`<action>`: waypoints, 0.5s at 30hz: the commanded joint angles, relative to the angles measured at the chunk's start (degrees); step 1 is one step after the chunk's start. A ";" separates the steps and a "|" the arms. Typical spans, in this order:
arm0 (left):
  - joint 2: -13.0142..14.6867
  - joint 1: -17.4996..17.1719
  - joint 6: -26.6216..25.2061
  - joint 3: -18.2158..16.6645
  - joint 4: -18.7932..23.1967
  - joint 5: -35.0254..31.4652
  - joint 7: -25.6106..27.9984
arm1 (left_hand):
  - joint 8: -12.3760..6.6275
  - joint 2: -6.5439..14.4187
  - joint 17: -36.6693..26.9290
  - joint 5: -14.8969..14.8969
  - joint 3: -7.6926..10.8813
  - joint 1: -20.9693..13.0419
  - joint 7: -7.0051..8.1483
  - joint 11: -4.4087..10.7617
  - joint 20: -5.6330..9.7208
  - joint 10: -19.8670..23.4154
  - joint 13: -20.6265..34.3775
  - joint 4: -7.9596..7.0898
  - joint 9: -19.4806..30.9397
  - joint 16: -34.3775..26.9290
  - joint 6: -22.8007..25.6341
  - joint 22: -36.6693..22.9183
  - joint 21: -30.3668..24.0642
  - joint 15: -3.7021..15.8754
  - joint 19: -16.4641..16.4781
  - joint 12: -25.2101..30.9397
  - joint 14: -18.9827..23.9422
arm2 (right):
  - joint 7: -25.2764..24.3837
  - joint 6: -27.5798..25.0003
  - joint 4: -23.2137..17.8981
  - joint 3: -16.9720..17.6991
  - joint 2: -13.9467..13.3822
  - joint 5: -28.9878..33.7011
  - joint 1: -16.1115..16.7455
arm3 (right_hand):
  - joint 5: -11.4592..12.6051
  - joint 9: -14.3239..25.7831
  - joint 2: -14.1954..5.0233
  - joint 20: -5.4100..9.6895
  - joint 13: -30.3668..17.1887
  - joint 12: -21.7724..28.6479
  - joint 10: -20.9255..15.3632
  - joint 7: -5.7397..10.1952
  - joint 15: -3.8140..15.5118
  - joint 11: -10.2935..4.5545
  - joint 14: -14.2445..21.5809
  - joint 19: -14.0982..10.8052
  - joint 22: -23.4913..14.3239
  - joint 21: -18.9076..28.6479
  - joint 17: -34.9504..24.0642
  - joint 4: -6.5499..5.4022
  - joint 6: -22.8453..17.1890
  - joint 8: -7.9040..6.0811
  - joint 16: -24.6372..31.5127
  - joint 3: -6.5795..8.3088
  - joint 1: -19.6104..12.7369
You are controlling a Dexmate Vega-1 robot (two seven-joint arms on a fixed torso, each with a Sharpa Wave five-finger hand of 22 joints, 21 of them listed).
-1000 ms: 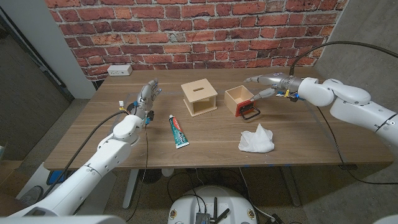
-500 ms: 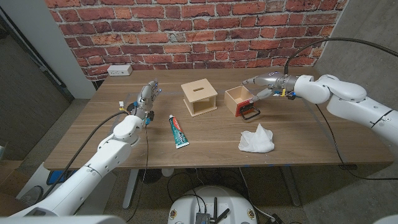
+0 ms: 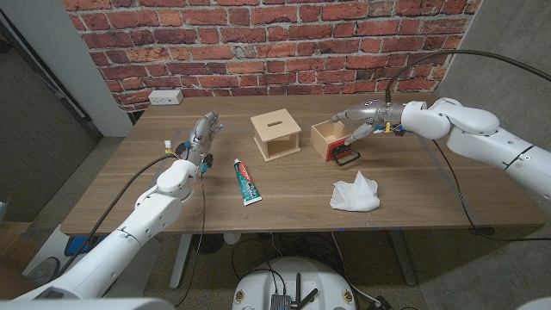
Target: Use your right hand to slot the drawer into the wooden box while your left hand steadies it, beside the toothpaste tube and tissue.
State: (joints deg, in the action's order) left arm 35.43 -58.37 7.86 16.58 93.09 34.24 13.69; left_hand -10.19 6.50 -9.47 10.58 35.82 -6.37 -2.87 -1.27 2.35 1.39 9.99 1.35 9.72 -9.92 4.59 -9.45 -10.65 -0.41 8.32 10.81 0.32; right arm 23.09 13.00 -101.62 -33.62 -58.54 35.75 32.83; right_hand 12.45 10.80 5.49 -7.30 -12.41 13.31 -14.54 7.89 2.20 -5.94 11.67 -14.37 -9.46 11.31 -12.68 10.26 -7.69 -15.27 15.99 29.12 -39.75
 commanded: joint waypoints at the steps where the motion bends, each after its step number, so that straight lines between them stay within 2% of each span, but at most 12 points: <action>1: 0.02 0.08 -0.05 -0.15 -0.11 0.15 -0.07 | -0.30 2.90 -0.16 -0.09 0.42 -0.31 0.01 -0.01 2.69 0.54 0.15 -0.10 0.29 -0.19 0.48 -0.15 -0.10 0.08 0.51 0.27 0.40 | 4.12 3.08 2.54 -1.98 1.75 1.45 -3.57 | -0.27 0.29 0.16 0.32 -0.40 0.42 -1.23 0.82 4.33 0.07 1.24 -0.95 -0.19 0.10 -0.36 -0.04 -1.20 -0.54 0.83 0.50 -1.21; 8: 0.04 -0.63 -0.06 -0.33 0.45 0.47 0.14 | -0.28 2.89 -0.16 -0.10 0.54 -0.22 0.06 0.02 2.63 0.63 0.15 -0.08 0.29 -0.20 0.47 -0.15 -0.13 0.07 0.59 0.29 0.48 | 5.25 4.99 3.52 -2.77 2.05 2.52 -4.94 | -0.42 0.28 0.27 0.82 -0.53 0.55 -2.03 0.90 4.72 0.00 2.06 -1.15 -0.20 -0.02 -0.56 -0.20 -2.31 -0.91 1.28 0.39 -1.67; 15: 0.34 -1.14 -0.62 -0.44 1.19 0.51 0.57 | -0.27 2.84 -0.16 -0.12 0.65 -0.12 0.05 0.14 2.51 0.83 0.16 -0.05 0.29 -0.26 0.49 -0.15 -0.18 0.09 0.74 0.35 0.70 | 5.02 5.20 3.77 -2.85 2.02 3.61 -4.85 | -0.59 0.27 0.34 1.35 -0.64 0.81 -3.42 0.97 5.68 -0.46 3.53 -1.04 -0.20 -0.27 -0.77 -0.32 -3.65 -1.31 2.01 0.24 -2.23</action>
State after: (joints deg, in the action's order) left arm 35.50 -58.77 7.61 16.34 93.42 34.52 13.89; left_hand -10.19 6.50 -9.47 10.59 36.06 -6.37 -2.88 -1.05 2.04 1.62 9.99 1.11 9.72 -9.92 4.59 -9.45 -10.65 -0.21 8.63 10.81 0.52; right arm 27.21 16.82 -98.86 -35.79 -56.92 37.85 29.04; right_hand 11.96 10.79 5.64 -6.45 -12.93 13.80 -17.08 8.79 2.36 -6.43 14.39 -15.36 -9.45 11.30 -13.20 10.26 -10.63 -15.99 17.66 29.12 -41.26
